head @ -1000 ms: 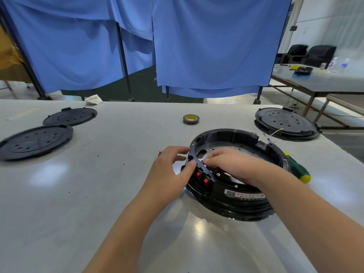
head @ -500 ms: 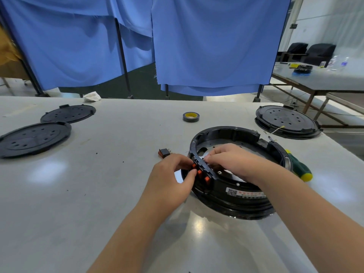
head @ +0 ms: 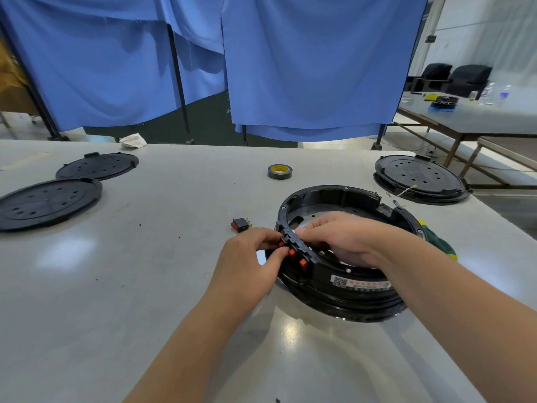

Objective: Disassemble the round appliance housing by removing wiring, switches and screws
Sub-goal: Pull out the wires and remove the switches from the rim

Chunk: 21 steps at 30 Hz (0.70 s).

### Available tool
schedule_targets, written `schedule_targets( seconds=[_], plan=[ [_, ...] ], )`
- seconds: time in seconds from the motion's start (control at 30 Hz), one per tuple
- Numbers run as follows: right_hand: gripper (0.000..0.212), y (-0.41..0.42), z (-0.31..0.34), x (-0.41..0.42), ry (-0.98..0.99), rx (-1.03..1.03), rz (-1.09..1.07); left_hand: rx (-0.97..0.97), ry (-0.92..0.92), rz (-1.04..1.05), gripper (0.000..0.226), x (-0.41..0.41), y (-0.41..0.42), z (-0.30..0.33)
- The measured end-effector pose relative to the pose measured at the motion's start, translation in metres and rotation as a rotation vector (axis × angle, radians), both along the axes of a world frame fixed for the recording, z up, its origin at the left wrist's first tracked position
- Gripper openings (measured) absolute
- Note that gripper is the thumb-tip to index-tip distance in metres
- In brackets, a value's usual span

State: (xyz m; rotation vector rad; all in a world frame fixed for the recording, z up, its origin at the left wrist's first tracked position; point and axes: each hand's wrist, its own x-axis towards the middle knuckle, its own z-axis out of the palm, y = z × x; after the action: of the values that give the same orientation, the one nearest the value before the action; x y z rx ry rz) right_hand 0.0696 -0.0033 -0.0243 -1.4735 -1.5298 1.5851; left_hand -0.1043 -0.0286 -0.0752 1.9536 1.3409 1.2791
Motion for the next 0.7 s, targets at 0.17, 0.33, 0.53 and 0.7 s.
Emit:
schedule_targets(
  seconds=[0.17,0.33,0.53,0.7],
  plan=[
    [0.038,0.002,-0.001,0.002,0.035,0.000,0.021,-0.014,-0.004,-0.003,0.018,-0.001,0.000,0.000],
    [0.041,0.002,-0.001,0.002,0.034,-0.020,0.019,-0.026,-0.017,-0.018,0.028,-0.001,0.000,0.003],
    [0.020,0.004,-0.006,-0.008,-0.251,0.192,-0.118,-0.016,-0.035,-0.035,0.016,-0.003,0.000,0.001],
    [0.053,0.005,0.007,-0.024,-0.426,0.134,-0.110,-0.003,0.003,-0.029,0.015,-0.003,0.002,-0.001]
  ],
)
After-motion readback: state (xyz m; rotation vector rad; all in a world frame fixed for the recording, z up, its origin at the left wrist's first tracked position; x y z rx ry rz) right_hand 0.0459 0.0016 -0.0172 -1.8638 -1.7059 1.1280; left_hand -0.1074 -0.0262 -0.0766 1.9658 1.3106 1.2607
